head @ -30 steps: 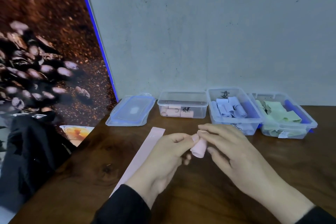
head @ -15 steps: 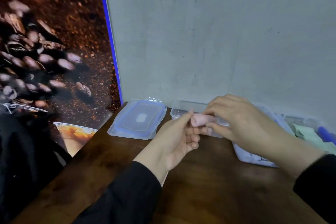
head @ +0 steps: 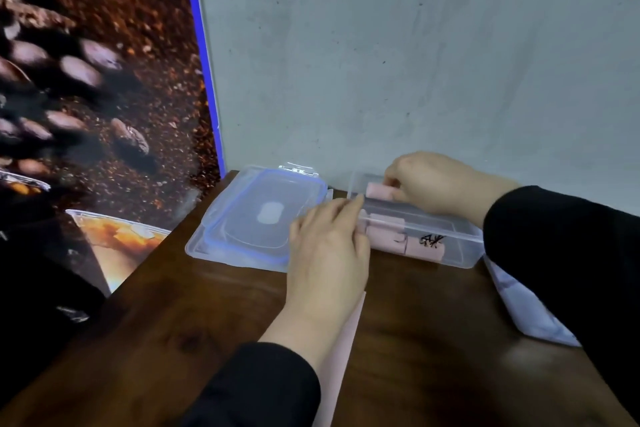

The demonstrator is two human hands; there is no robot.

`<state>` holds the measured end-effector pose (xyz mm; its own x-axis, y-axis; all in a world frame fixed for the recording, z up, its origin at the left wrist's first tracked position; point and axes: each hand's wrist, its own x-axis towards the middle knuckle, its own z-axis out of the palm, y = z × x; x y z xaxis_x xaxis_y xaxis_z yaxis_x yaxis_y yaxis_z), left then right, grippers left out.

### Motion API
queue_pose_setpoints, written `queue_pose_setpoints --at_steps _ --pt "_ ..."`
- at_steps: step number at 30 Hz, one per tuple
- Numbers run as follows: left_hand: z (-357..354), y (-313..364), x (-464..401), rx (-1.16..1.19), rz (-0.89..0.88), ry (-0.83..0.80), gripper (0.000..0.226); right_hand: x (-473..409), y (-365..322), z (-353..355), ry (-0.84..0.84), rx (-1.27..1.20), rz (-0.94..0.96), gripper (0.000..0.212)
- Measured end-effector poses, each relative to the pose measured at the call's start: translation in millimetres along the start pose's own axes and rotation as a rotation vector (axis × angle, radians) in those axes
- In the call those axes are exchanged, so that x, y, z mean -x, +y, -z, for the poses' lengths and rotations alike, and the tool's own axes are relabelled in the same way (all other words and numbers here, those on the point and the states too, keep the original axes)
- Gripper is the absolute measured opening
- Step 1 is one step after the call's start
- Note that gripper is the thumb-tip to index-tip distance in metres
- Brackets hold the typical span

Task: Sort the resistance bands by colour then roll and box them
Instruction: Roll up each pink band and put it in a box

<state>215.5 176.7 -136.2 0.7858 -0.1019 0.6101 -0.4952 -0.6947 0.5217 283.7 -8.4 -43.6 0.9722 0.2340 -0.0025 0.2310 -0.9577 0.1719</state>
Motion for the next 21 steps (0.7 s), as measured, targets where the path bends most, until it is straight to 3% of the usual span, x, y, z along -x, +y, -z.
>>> queue_pose_setpoints --at_steps 9,21 --pt "-8 -4 3 -0.114 -0.026 0.051 0.035 -24 -19 -27 -0.038 0.152 0.006 0.016" --pt "-6 -4 2 -0.178 -0.015 0.033 0.04 -28 -27 -27 0.019 0.301 0.028 0.017"
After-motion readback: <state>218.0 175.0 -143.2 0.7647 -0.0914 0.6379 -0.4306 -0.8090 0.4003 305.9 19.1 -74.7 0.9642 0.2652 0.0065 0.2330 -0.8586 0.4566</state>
